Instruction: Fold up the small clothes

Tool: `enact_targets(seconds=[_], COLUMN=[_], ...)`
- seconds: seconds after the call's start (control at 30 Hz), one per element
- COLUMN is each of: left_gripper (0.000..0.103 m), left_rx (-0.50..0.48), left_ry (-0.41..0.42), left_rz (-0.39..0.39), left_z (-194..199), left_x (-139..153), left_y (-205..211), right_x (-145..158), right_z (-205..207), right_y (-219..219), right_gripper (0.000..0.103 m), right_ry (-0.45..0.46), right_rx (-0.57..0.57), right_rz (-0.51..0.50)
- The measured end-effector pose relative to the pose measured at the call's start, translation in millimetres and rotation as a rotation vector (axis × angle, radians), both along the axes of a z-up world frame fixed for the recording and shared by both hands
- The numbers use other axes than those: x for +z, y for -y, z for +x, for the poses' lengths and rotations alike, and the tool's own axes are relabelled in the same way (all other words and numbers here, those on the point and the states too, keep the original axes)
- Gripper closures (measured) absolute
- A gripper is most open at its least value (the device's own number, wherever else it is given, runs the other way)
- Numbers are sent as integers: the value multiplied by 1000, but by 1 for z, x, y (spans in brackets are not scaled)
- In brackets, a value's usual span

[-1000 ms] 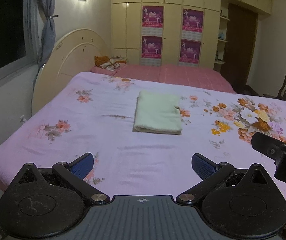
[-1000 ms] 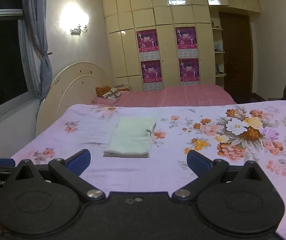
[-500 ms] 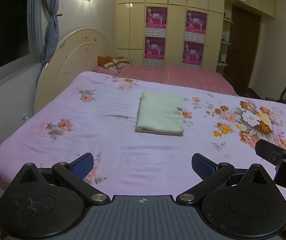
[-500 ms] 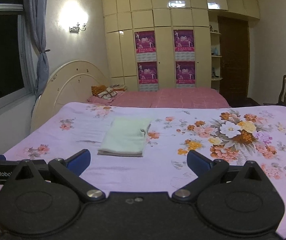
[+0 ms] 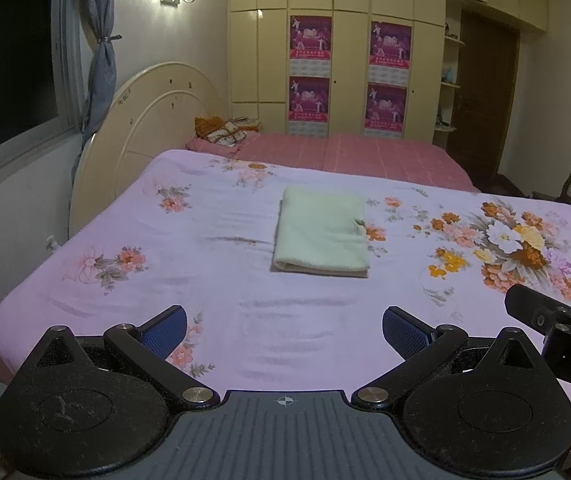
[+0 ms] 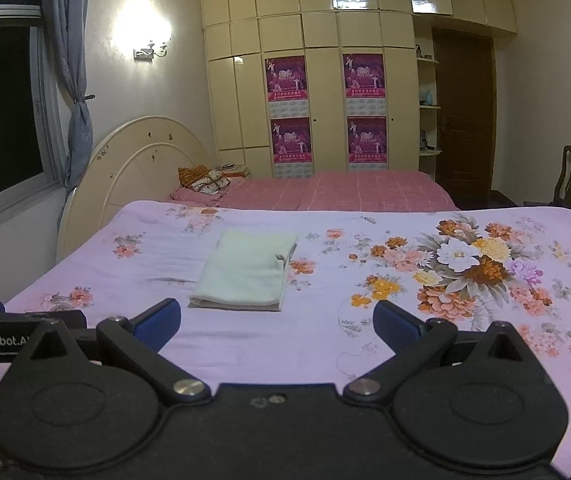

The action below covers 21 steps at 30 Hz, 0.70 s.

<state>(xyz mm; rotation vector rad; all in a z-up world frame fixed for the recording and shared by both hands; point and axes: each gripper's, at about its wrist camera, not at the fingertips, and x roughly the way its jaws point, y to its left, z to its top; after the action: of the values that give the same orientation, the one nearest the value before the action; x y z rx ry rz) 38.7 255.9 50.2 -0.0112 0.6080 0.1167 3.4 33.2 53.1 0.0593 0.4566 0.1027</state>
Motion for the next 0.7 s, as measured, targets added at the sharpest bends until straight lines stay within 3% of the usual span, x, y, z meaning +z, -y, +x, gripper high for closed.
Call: enact_targets(seconds=[0.7], left_gripper=[0], left_rx=[-3], left_ry=[-20], left_rz=[3], left_z=[11], left_x=[-6], left_y=[4], right_x=[-10], right_z=[14], right_y=[6], right_gripper=[1], right_ry=[-23], right_rx=[4], right_rz=[-1])
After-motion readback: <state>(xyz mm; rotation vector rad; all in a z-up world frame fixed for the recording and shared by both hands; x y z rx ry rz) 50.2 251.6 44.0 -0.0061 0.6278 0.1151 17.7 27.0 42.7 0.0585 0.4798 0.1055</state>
